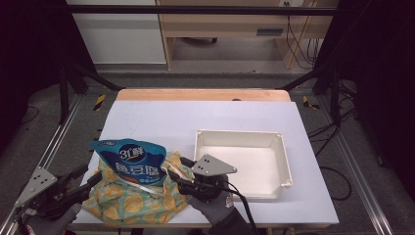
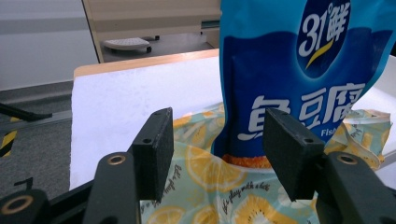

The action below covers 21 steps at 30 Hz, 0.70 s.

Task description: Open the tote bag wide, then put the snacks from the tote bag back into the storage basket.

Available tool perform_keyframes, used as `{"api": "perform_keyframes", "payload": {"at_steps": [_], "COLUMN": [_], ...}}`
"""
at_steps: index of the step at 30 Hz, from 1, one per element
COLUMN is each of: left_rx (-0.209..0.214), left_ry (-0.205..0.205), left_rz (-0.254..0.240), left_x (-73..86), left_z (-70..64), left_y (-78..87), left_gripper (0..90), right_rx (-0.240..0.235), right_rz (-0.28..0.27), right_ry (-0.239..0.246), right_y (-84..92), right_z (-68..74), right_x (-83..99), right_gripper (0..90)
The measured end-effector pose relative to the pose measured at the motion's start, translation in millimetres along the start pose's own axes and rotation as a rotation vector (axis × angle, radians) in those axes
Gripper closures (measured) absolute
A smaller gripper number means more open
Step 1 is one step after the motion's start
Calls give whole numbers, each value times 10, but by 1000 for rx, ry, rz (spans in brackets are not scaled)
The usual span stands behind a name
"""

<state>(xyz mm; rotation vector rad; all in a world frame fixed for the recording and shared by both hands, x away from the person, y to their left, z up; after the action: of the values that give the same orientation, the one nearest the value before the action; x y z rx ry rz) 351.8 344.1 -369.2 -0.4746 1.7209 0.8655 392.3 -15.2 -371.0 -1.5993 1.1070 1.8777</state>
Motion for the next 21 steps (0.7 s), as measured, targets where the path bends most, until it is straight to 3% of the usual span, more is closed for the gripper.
{"api": "perform_keyframes", "payload": {"at_steps": [12, 21], "left_rx": [0, 9], "left_ry": [-41, -48], "left_rz": [-29, -67], "left_x": [-183, -339], "left_z": [-25, -25], "left_y": [-58, -57], "left_gripper": [399, 394], "right_rx": [-10, -10], "right_rz": [-46, -64], "right_ry": [-6, -4], "right_y": [37, 25], "right_z": [-26, -18], "right_x": [-137, -199], "right_gripper": [460, 456]}}
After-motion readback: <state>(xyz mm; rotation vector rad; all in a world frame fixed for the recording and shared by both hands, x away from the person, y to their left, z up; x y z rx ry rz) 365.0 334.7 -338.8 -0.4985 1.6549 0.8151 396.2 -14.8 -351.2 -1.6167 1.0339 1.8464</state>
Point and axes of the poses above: each handheld gripper's, and its own axes: y roughly backward along the jaws, x roughly out of its underside, z roughly to its left, the point moved 1 cm from there along -y, roughly forward along the jaws, and after that the axes turned 15 degrees about x, right-handed, at the moved point
